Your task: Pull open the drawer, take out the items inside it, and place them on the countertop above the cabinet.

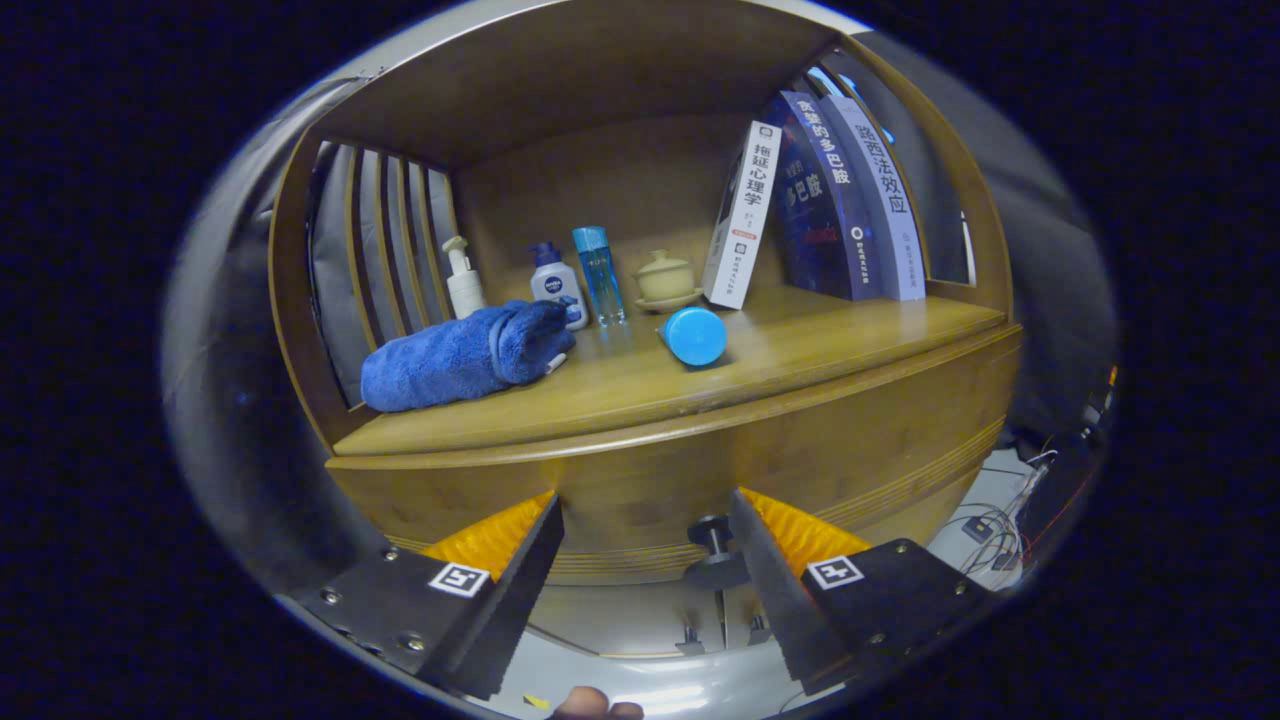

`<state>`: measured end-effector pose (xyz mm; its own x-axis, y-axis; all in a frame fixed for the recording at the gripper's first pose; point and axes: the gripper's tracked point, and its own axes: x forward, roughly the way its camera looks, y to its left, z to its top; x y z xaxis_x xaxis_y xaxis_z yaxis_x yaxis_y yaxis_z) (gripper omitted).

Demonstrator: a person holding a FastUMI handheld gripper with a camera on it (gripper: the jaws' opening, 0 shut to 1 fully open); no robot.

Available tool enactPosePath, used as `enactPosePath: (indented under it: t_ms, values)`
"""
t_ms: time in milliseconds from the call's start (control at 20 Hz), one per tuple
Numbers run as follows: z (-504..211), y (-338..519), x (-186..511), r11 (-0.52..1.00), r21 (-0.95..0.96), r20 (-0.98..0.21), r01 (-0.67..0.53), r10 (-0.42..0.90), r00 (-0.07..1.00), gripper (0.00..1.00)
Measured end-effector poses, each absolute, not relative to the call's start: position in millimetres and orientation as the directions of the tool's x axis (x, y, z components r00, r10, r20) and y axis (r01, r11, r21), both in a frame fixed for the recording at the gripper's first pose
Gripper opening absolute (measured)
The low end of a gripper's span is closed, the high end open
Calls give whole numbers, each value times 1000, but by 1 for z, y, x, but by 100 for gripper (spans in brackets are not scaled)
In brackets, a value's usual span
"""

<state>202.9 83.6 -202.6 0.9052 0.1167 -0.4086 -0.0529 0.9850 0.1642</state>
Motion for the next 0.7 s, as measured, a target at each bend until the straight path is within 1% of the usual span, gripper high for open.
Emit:
enactPosePath:
  t_ms: [500, 700]
  values:
    - [-202, 82, 202, 984, 169, -401, -55, 120, 908, 100]
    - [-184, 87, 196, 983, 162, -374, -81, 137, 917, 100]
